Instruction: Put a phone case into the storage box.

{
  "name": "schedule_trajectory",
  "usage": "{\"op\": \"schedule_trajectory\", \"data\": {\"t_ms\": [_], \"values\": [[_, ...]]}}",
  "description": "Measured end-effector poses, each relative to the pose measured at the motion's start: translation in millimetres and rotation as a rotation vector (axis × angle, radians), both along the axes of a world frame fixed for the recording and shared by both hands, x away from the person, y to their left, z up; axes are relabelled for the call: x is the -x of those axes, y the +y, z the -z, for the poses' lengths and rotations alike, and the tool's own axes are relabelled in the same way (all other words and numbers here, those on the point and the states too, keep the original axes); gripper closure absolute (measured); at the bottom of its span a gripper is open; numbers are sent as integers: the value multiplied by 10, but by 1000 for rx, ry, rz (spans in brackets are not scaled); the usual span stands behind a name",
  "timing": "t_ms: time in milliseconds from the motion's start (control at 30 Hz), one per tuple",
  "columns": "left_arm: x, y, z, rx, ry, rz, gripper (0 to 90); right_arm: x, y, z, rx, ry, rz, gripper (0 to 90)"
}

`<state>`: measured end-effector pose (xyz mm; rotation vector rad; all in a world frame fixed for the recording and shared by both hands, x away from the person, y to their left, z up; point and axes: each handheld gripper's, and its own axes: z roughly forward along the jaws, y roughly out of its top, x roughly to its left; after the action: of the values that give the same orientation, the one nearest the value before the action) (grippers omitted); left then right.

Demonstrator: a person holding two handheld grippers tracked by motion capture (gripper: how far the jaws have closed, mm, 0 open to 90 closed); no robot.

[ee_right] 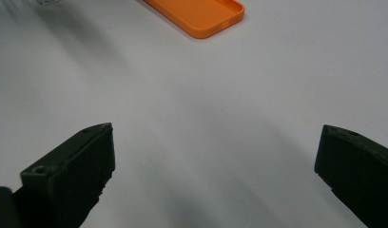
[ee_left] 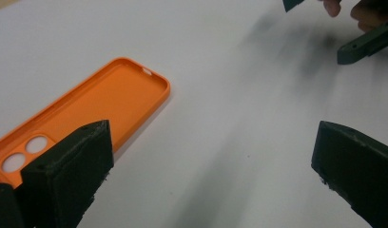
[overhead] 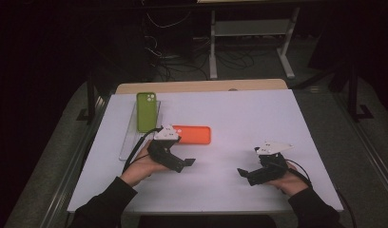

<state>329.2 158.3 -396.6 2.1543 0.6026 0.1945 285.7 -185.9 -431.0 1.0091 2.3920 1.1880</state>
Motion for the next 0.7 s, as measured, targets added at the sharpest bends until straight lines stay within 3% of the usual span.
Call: {"op": "schedule_trajectory", "data": {"t_ms": [133, 233, 267, 300, 467, 700], "values": [[4, -27, 18, 31, 16, -10, 46, 9, 0, 0, 5, 0, -1, 0], [-38, -56, 16, 34, 13, -36, 150, 22, 6, 1, 13, -2, -5, 0], [-70, -61, 11, 17, 8, -30, 169, 23, 8, 2, 13, -2, -5, 0], [-74, -88, 13, 31, 24, -52, 215, 24, 10, 3, 14, 5, -5, 0], [-206, -226, 9, 12, 26, -61, 483, 22, -1, 13, 19, -1, -12, 0], [-414, -418, 45, -51, 4, -98, 830, 25, -7, 6, 16, 1, -12, 0]]}}
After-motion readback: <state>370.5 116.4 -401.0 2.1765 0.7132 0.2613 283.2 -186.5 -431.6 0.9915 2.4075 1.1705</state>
